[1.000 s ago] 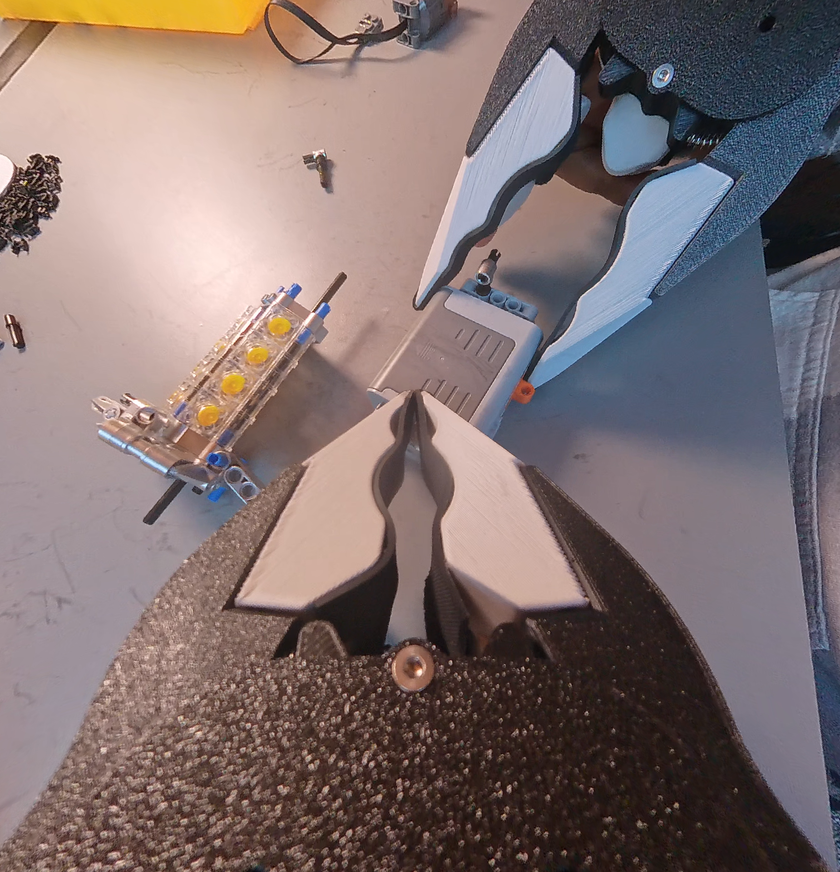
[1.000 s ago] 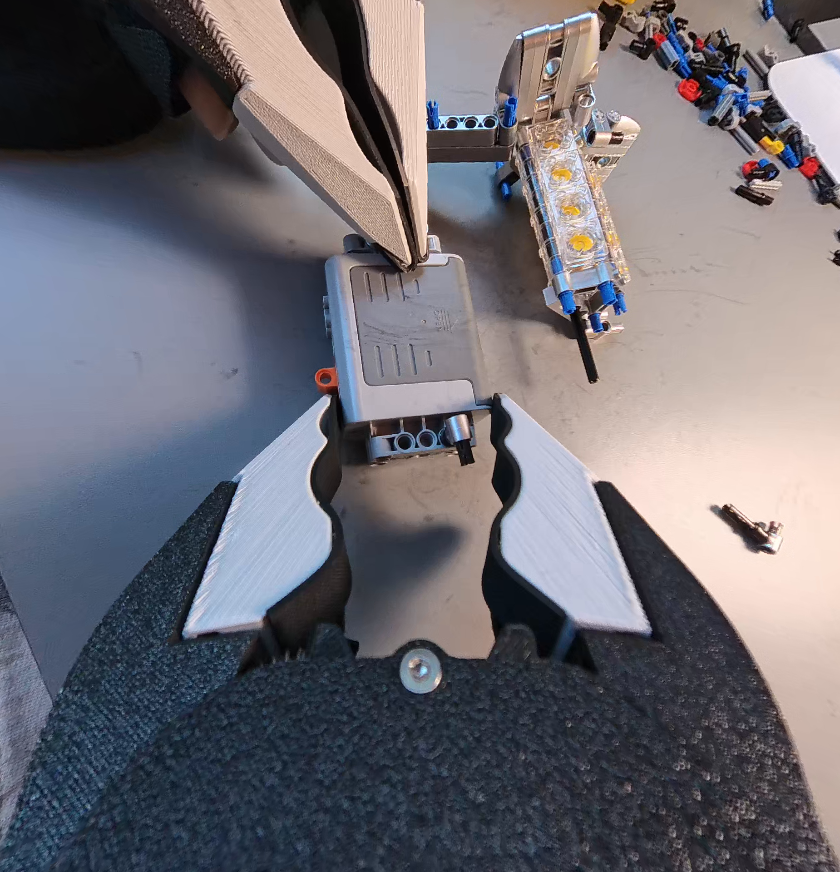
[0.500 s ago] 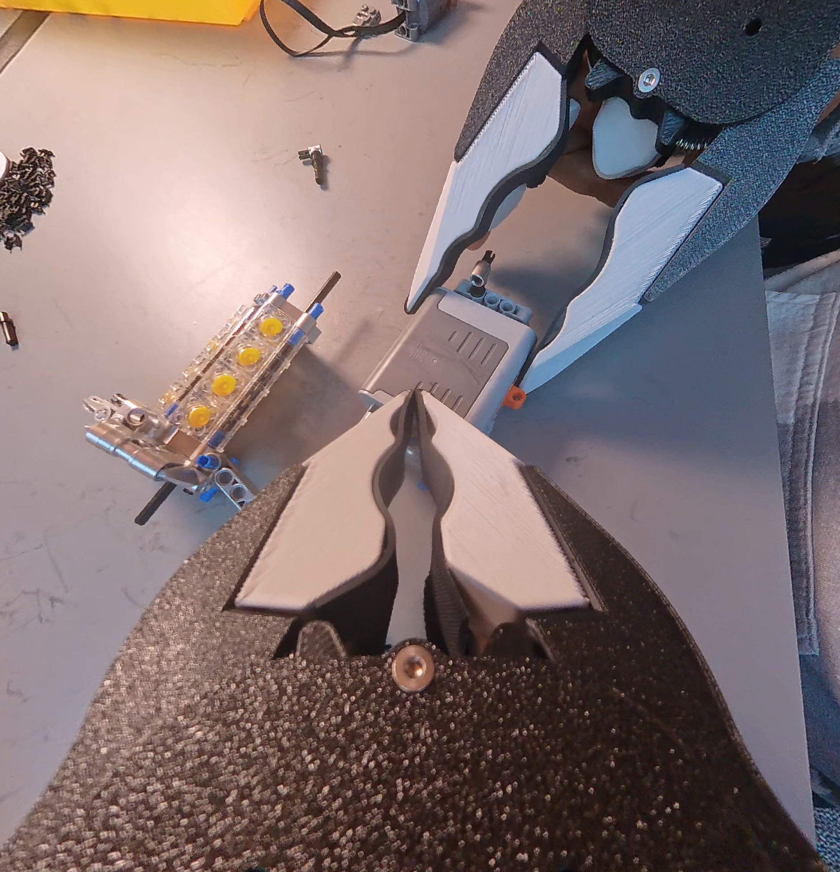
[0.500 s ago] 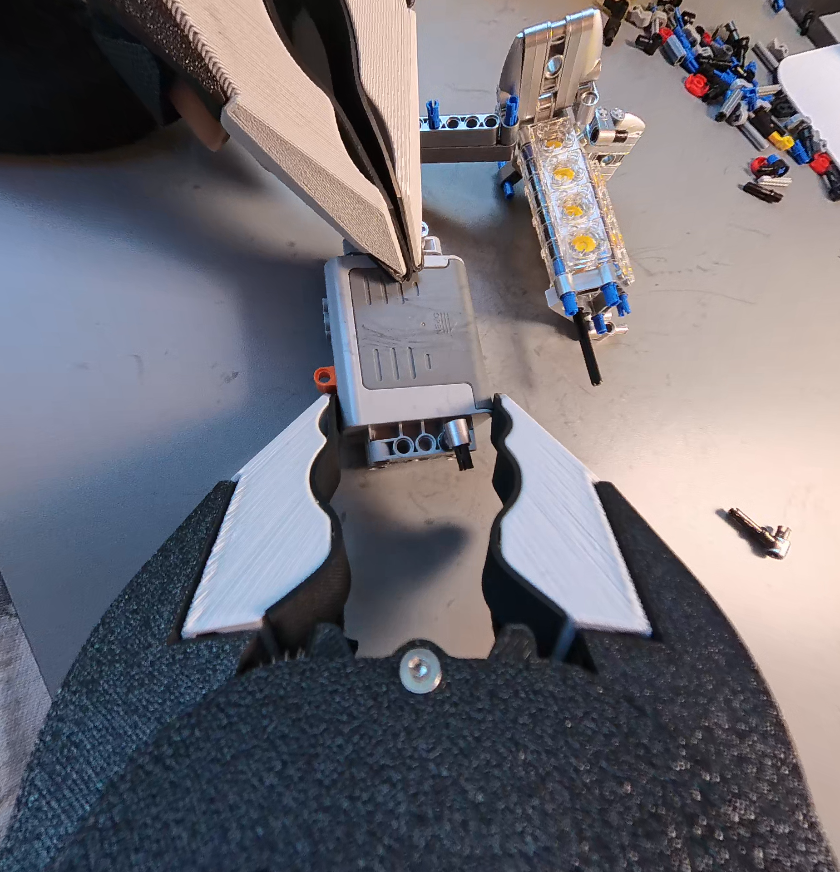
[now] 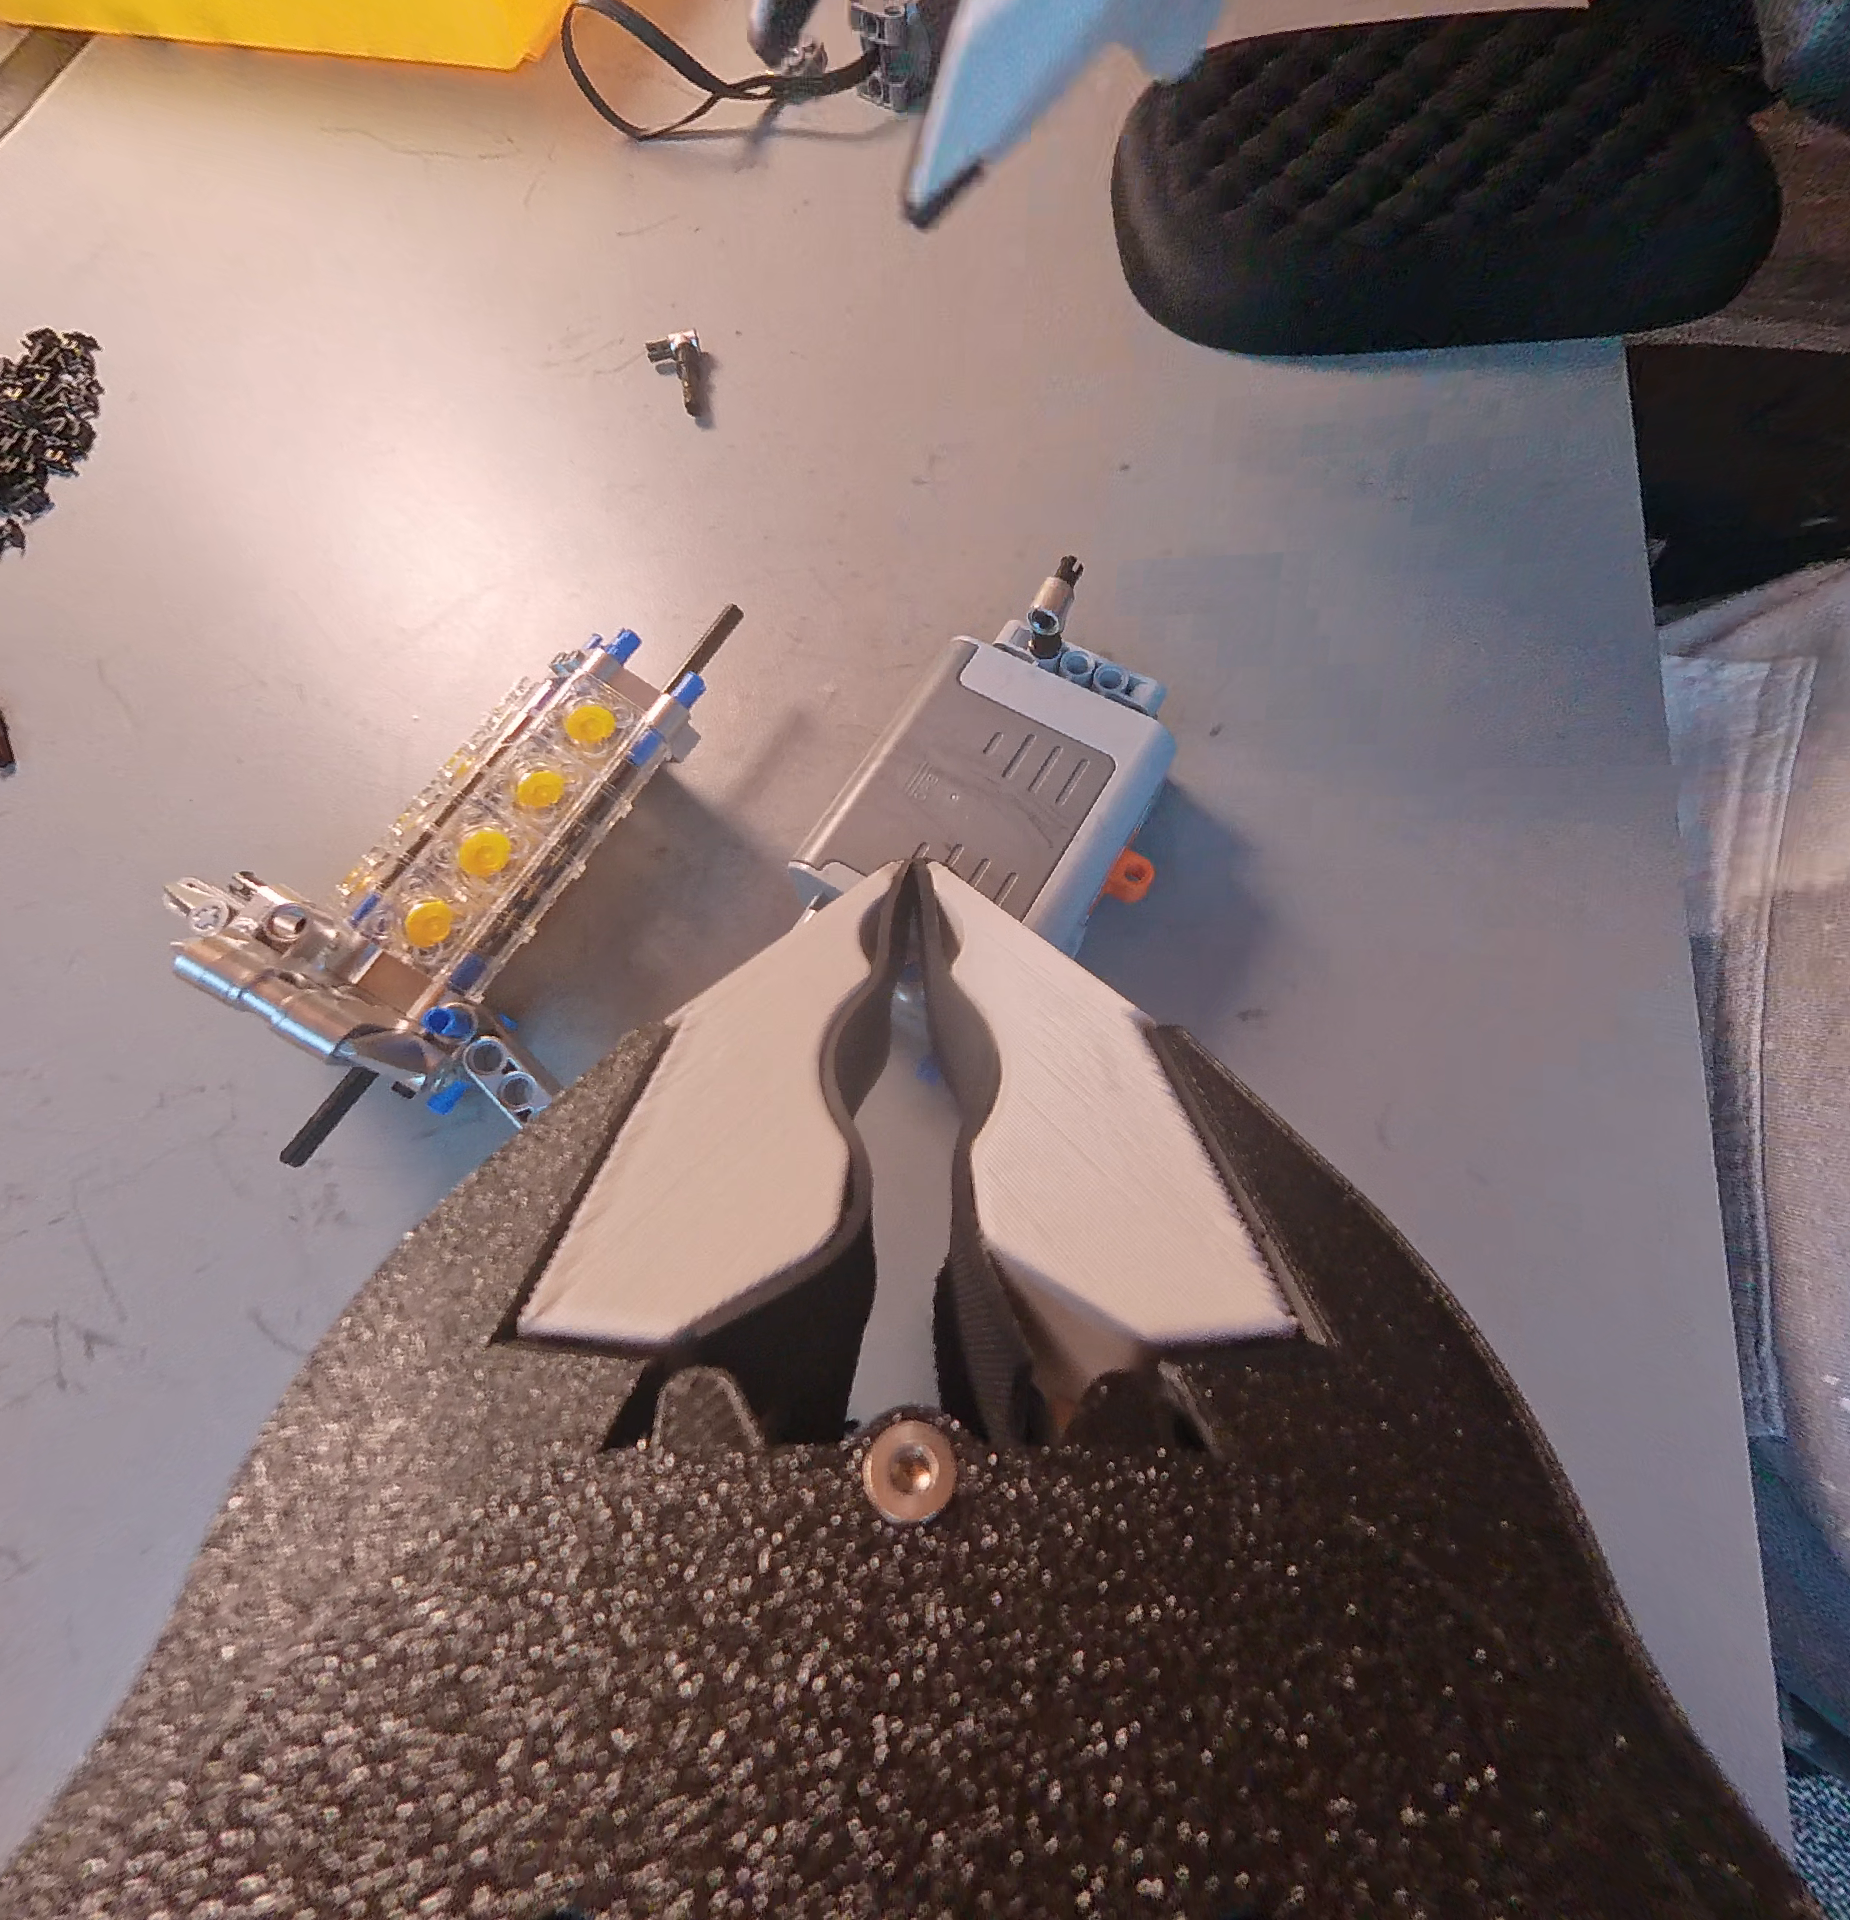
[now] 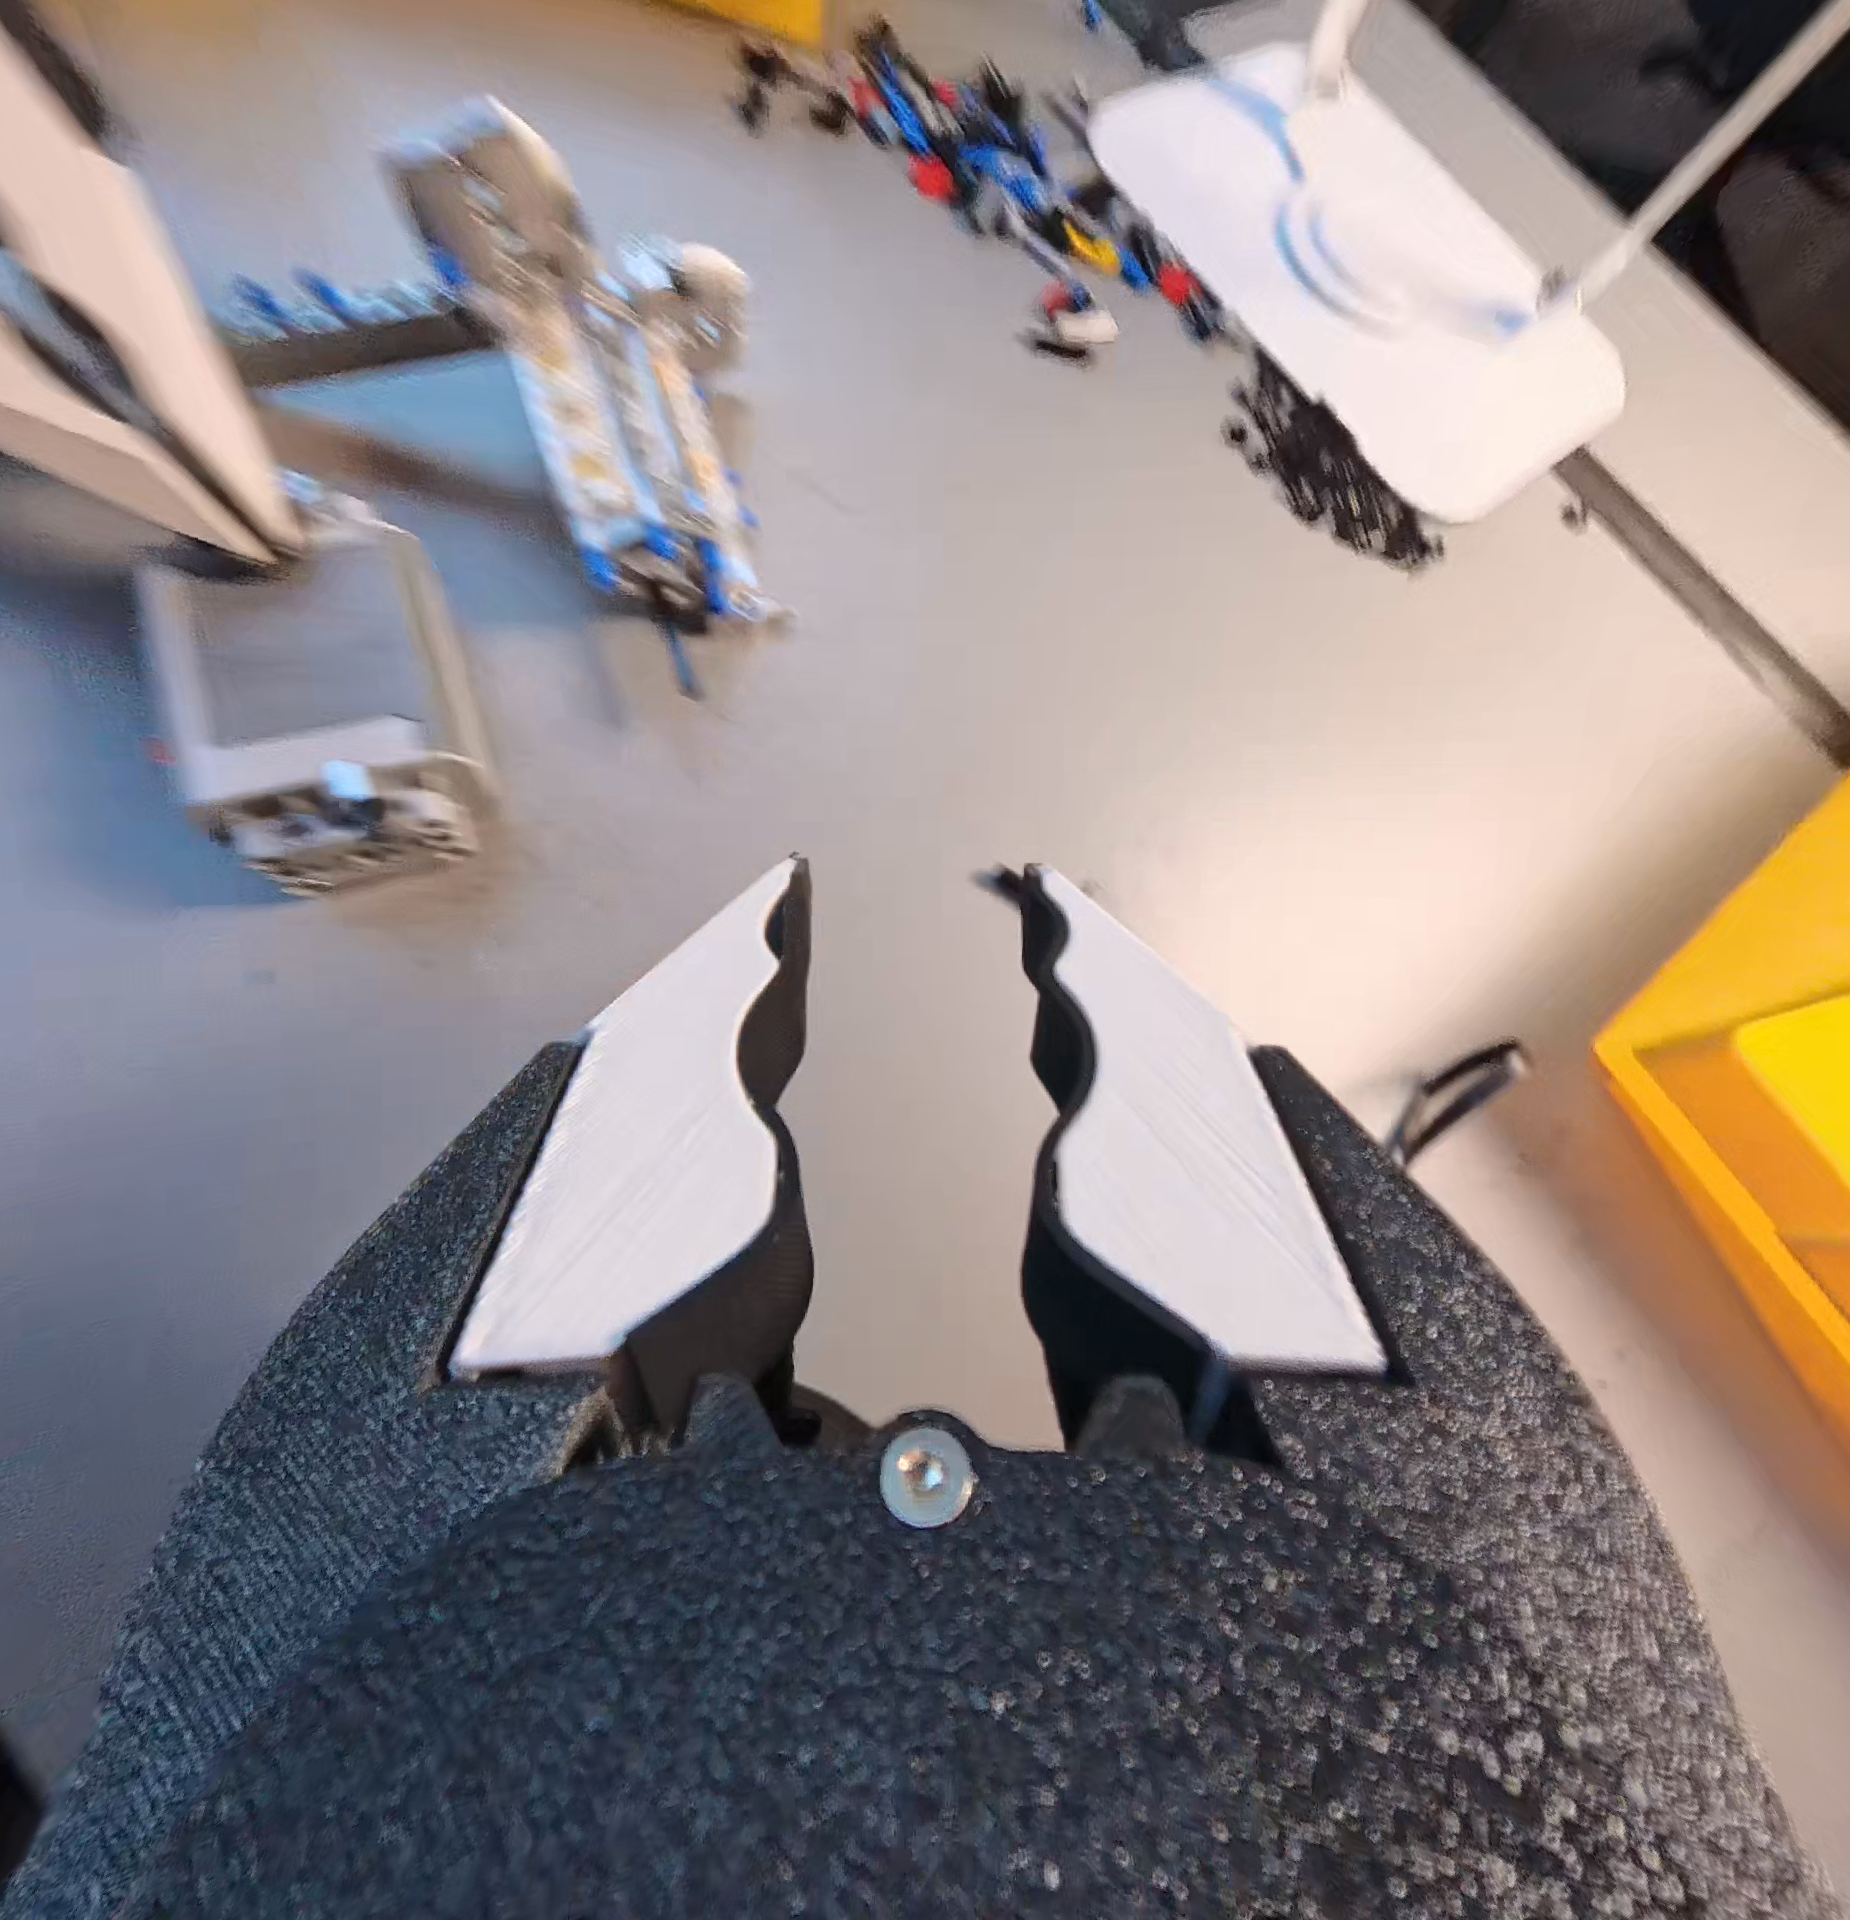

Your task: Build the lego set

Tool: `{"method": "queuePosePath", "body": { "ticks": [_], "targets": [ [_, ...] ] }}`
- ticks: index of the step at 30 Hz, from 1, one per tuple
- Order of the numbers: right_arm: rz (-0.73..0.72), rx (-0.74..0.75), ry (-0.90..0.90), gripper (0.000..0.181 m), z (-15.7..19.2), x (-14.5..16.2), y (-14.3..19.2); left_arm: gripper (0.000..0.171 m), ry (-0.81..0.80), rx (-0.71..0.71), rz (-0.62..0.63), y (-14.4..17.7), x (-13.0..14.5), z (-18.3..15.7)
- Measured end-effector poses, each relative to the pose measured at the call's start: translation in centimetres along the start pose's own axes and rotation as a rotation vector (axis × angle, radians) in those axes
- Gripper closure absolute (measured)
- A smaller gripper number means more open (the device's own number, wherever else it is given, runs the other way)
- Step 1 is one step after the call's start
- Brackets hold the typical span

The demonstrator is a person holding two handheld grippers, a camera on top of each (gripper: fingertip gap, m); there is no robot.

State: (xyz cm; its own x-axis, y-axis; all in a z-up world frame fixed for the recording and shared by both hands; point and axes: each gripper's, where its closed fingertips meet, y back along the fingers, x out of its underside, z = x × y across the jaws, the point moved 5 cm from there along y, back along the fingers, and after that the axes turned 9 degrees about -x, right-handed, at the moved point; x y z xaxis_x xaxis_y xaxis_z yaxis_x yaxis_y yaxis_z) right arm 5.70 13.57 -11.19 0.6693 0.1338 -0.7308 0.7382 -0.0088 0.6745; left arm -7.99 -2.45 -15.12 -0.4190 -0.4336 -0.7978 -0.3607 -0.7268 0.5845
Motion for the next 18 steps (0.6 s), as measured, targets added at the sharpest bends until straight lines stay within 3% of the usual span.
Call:
{"method": "queuePosePath", "body": {
  "ticks": [5,11,14,18],
  "targets": [
    [0.030,-0.097,-0.202,0.145,-4.4,2.8,-3.4,0.171,-0.012,0.031,-0.024,0.0,-0.1,-0.4],
    [0.101,-0.106,-0.205,0.147,-5.8,4.0,-5.8,0.161,-0.004,0.013,-0.136,0.6,-1.4,0.0],
    [0.092,-0.081,-0.159,0.166,-5.7,4.0,-5.9,0.157,-0.008,-0.012,-0.160,0.7,-1.7,0.3],
    [0.084,-0.051,-0.076,0.167,-5.5,3.9,-5.9,0.156,-0.017,-0.026,-0.168,0.5,-1.8,0.1]
  ]
}}
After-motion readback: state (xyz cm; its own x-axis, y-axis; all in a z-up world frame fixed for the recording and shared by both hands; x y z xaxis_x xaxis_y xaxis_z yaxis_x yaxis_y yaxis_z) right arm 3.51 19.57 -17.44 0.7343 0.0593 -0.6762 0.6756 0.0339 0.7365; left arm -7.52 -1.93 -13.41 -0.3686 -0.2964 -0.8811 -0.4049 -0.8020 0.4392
